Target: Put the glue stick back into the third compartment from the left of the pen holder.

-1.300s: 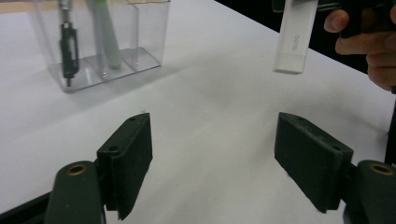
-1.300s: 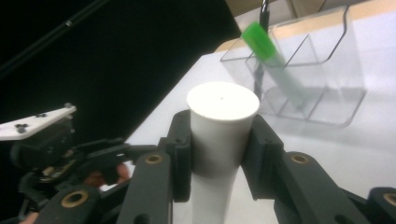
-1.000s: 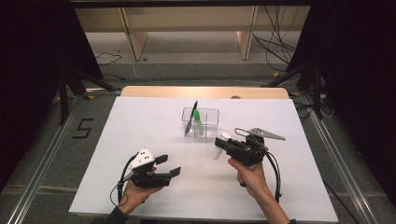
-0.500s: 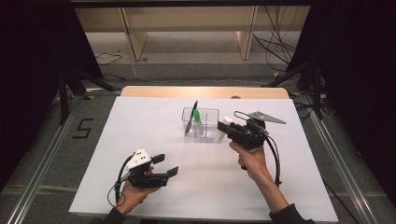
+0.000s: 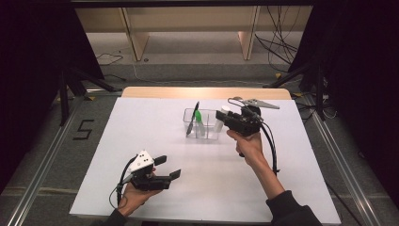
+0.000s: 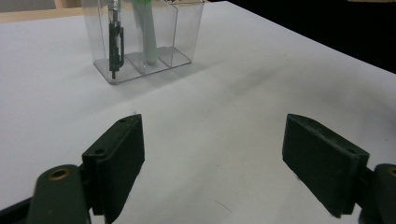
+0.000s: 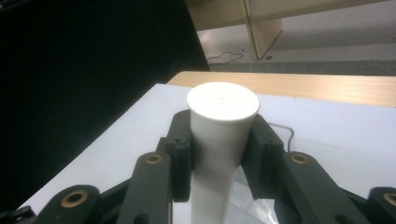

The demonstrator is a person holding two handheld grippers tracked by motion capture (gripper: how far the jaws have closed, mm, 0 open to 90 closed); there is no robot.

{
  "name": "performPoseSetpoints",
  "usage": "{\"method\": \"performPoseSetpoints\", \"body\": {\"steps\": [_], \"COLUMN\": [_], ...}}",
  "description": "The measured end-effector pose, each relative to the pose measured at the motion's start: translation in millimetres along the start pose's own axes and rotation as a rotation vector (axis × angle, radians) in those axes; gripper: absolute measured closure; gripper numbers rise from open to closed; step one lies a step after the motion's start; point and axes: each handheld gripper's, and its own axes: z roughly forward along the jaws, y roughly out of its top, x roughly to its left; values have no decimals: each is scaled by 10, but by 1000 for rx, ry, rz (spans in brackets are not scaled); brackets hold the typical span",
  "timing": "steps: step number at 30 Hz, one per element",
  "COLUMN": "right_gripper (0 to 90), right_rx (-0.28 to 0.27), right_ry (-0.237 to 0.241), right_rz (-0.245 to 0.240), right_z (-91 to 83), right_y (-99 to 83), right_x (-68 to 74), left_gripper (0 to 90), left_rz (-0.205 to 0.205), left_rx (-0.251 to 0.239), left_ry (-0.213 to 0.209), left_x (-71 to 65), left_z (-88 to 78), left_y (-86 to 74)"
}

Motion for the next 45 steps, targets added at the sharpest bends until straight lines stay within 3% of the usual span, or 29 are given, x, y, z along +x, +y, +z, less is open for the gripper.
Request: {"method": "performPoseSetpoints", "body": {"steps": [9, 17, 24, 45], "right_gripper": [675, 675, 675, 674], "right_rx": [14, 24, 38, 112], "right_ry": [-29, -78, -122, -170], "right_rz": [-26, -29, -54, -53], "right_z": [143, 299, 396, 696], "right_y": [154, 246, 264, 172], "right_x": [0, -88, -124, -217], "left_gripper": [198, 195, 192, 186], "left_rz": [-3, -3, -6, -3], "left_rx": [-2, -10, -12, -7], "left_ry": [-3, -5, -10, -22], "left_x": [0, 4, 3, 1], "left_z": [8, 4, 7, 41], "left_y": [0, 3, 4, -4]}}
